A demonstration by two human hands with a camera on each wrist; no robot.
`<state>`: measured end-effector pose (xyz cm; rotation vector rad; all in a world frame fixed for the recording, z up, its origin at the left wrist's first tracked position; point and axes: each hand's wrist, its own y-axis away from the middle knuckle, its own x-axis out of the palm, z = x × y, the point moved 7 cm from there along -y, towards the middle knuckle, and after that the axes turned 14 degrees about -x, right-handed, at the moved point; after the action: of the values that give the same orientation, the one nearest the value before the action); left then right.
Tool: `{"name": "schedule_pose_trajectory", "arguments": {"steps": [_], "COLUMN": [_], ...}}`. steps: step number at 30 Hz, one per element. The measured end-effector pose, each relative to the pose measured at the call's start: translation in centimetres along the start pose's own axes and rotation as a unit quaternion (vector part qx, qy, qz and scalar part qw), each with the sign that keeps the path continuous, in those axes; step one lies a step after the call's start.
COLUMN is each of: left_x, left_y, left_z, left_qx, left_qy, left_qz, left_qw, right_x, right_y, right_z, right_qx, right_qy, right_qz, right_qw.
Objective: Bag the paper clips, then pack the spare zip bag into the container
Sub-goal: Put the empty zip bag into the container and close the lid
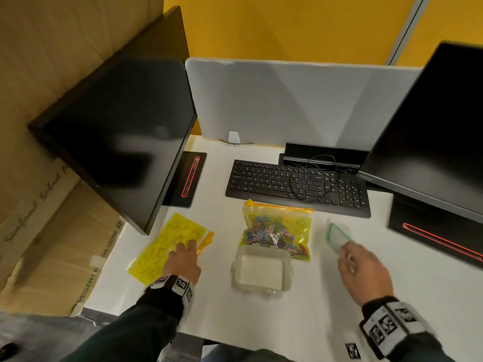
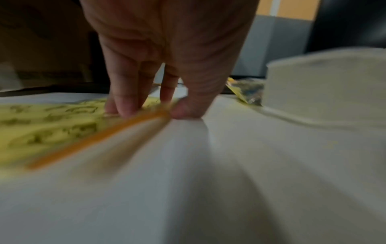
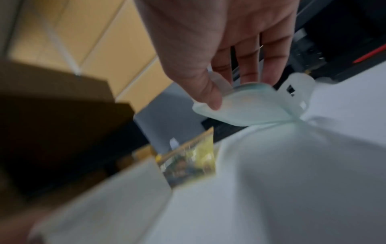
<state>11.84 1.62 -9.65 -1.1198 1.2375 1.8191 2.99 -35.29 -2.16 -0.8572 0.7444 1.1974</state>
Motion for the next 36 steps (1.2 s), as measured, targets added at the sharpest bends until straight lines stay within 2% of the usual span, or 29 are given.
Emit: {"name": "schedule_pose_trajectory", "arguments": {"steps": [1, 3, 5, 7, 9, 11, 13, 15, 17, 19, 21, 24, 26, 28, 29, 30, 32, 34, 36], "left_x": [0.3, 0.0, -0.7, -0.9, -1.3, -3.3, -6.2, -9.1, -11.9, -13.4, -14.1, -14.7, -15.7, -17.0, -17.4, -17.6, -16.8, -15.7, -15.4], "left_y": [0.3, 0.7, 0.9, 0.8, 0.9, 1.5, 2.9, 4.7, 6.6, 7.7, 9.0, 10.8, 11.4, 11.4, 11.3, 11.3, 11.4, 11.9, 12.2], "left_z": [-0.5, -1.1, -1.4, -0.5, 0.5, 1.1, 0.7, -0.6, -1.8, -3.4, -4.9, -6.4, -6.9, -6.6, -6.5, -6.8, -8.2, -9.2, -9.6], "left_qx": [0.018, 0.046, 0.072, 0.064, 0.044, 0.020, 0.028, 0.072, 0.115, 0.172, 0.235, 0.287, 0.302, 0.286, 0.282, 0.290, 0.329, 0.367, 0.394], "left_qy": [-0.025, -0.035, -0.015, -0.015, 0.091, 0.268, 0.378, 0.435, 0.462, 0.479, 0.488, 0.496, 0.486, 0.483, 0.484, 0.476, 0.443, 0.402, 0.378], "left_qz": [-0.018, -0.061, -0.088, -0.069, -0.020, -0.006, -0.021, -0.032, -0.030, 0.005, 0.064, 0.122, 0.076, -0.021, -0.048, -0.046, 0.036, 0.141, 0.172], "left_qw": [0.999, 0.996, 0.993, 0.995, 0.995, 0.963, 0.925, 0.897, 0.879, 0.861, 0.838, 0.810, 0.816, 0.827, 0.827, 0.829, 0.833, 0.827, 0.820], "right_x": [1.7, 4.3, 5.6, 5.5, 4.2, 3.0, 2.3, 2.1, 2.2, 2.2, 2.3, 2.6, 2.3, 2.1, 2.4, 2.8, 3.4, 3.7, 3.7], "right_y": [0.5, 1.4, 1.9, 1.5, 0.5, -0.7, -1.6, -2.1, -2.7, -3.4, -3.8, -3.7, -3.3, -2.8, -2.6, -2.3, -1.6, -1.4, -1.2], "right_z": [-0.2, -0.8, -0.9, -0.2, 2.0, 5.1, 8.9, 12.2, 14.5, 15.8, 16.3, 16.3, 16.2, 15.7, 15.2, 15.0, 14.8, 14.1, 13.0], "right_qx": [-0.026, -0.021, -0.016, -0.021, -0.048, -0.103, -0.173, -0.224, -0.238, -0.239, -0.245, -0.234, -0.224, -0.207, -0.176, -0.139, -0.114, -0.115, -0.096], "right_qy": [0.047, 0.101, 0.112, 0.091, 0.044, -0.013, -0.060, -0.096, -0.142, -0.173, -0.157, -0.143, -0.193, -0.272, -0.318, -0.368, -0.398, -0.379, -0.393], "right_qz": [0.062, 0.169, 0.223, 0.211, 0.159, 0.118, 0.105, 0.101, 0.100, 0.100, 0.106, 0.143, 0.136, 0.119, 0.133, 0.169, 0.228, 0.253, 0.264], "right_qw": [0.997, 0.980, 0.968, 0.973, 0.985, 0.988, 0.977, 0.965, 0.956, 0.950, 0.951, 0.951, 0.946, 0.932, 0.922, 0.904, 0.881, 0.883, 0.876]}}
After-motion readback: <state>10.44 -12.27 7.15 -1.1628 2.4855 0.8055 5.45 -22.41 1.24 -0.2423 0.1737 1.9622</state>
